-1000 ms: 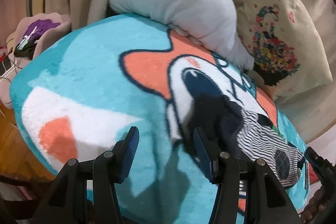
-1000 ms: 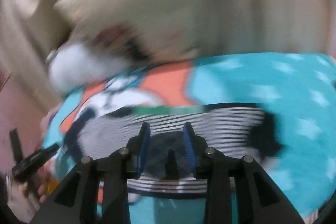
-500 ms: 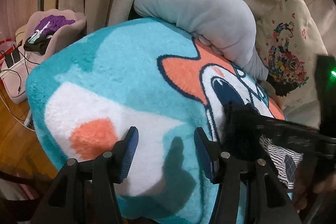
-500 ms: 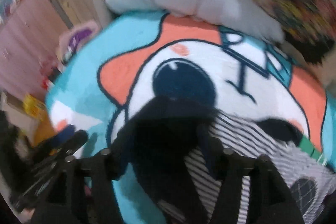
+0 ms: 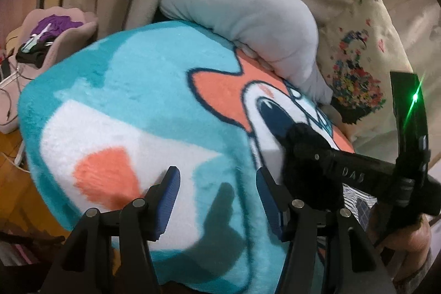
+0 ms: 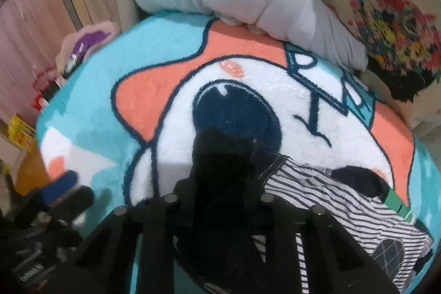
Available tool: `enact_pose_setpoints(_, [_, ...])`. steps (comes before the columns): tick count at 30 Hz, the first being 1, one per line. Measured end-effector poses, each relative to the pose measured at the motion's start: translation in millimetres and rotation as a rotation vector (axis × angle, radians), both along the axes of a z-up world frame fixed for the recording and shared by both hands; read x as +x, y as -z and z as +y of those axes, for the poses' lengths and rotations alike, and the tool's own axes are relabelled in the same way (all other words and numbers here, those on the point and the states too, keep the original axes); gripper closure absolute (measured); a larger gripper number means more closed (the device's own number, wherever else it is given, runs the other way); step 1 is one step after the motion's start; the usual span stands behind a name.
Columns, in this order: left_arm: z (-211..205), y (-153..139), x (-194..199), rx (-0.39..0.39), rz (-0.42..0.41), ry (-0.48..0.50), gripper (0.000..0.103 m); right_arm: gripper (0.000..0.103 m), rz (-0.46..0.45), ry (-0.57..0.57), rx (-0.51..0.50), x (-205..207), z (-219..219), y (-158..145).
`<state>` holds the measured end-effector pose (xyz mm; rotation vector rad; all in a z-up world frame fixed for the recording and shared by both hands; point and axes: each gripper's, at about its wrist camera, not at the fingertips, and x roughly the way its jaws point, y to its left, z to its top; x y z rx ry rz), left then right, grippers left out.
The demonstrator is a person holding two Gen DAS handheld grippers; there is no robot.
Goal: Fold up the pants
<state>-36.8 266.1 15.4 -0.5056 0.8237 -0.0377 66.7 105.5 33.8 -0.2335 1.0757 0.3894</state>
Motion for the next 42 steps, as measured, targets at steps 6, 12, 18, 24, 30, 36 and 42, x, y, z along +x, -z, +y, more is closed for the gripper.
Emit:
enact_pose_setpoints(6, [-43.1, 1.3, 7.6, 0.037, -0.004, 0.112, 0.041, 0.082, 0.023, 0.002, 0.127, 2.8, -18.2, -11.9])
enact_pose_setpoints(12, [-45.3, -9.5, 6.6, 0.019, -0.02, 0.092, 0.041, 0.074, 0.015, -0.023, 0.205, -0.7, -34.8, -16.8])
enact_pose_setpoints(18, [-62.5, -54.5, 8.5, 0.083, -0.071, 0.166, 0.039, 0.057, -0.136, 0.197, 0.441, -39.8, -173.1, -46.6])
enact_pose_setpoints(24, [-154.5, -84.7, 46.2, 0.076, -0.054, 0.441, 0.033, 0.047, -0.291, 0.637, 0.362, -102.5, -339.3, -32.6])
enact_pose_setpoints(30, [-307.8, -88.0, 86.0, 0.111, 0.048, 0.784, 0.031, 0.047, -0.203, 0.792, 0.448, -121.1, -403.5, 8.4])
enact_pose_setpoints(36, [-434.0, -61.8, 109.9, 0.149, 0.11, 0.998, 0.031, 0.044, -0.202, 0.766, 0.482, -118.7, -409.4, 17.7])
enact_pose_setpoints(42, [-512.8, -15.0, 118.6, 0.276, 0.18, 1.139, 0.031, 0.042, -0.203, 0.718, 0.485, -121.3, -413.1, 23.7])
